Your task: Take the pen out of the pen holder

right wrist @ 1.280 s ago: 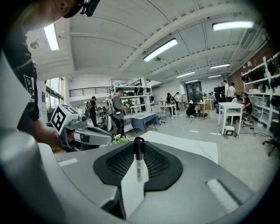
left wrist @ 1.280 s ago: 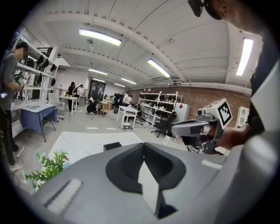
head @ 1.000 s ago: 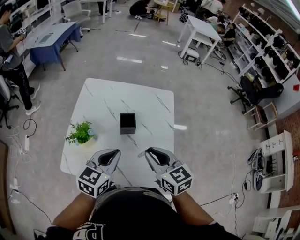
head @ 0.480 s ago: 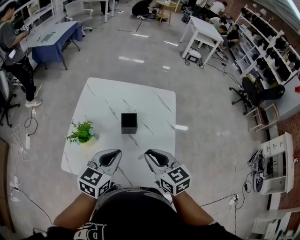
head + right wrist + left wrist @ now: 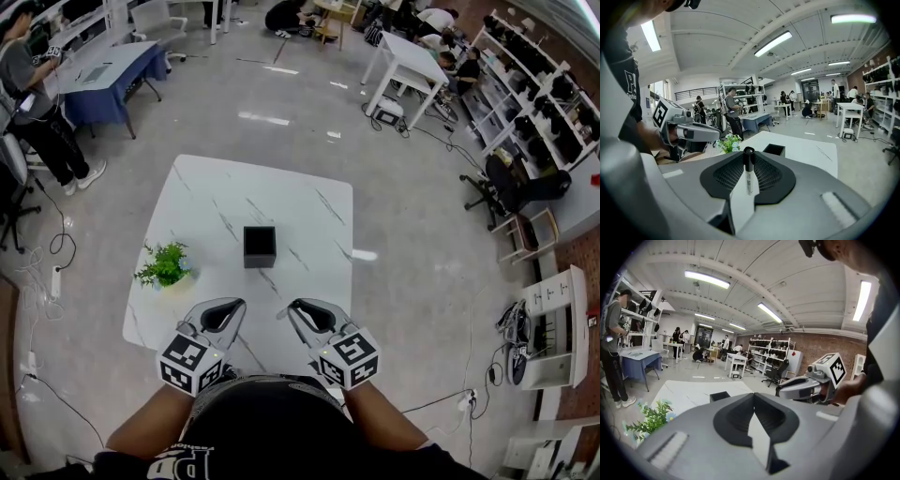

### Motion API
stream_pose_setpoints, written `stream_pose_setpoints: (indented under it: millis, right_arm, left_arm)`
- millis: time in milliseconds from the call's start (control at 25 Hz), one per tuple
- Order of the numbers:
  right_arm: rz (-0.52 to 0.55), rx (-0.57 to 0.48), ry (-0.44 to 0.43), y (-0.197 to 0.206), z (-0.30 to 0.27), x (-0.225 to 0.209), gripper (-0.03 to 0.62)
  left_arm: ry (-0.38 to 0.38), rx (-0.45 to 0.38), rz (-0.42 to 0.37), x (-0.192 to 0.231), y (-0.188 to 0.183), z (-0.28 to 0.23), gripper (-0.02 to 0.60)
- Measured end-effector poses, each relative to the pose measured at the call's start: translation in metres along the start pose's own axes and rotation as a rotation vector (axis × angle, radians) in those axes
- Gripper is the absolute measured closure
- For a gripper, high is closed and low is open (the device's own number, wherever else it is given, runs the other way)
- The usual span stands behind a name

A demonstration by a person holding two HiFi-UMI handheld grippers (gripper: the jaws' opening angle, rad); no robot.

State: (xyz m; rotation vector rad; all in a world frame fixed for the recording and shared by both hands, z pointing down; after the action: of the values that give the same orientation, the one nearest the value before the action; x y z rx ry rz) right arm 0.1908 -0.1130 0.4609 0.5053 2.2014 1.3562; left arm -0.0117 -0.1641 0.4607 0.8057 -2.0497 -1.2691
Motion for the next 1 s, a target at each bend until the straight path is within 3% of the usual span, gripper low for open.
stream_pose_setpoints:
  millis: [1000]
  right_arm:
    - [0.003,0.004,-0.008,-0.0064,-0.0098,-0.0078,0.53]
  left_arm:
    - [-0.005,0.002,0.007,0.0086,-0.0053,-0.0074,0.525]
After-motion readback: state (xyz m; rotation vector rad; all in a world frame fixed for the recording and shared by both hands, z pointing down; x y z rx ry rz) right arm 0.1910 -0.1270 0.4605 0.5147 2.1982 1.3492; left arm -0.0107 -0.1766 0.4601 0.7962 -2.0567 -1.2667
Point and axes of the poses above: the fingertips, and each gripper's own axes: z backward along the fingers, x to its left, y out of its underside, the point moved 8 cm from there along z, backward along the fingers, and after that the axes turned 7 degrees about -y, right-handed, at the moved point
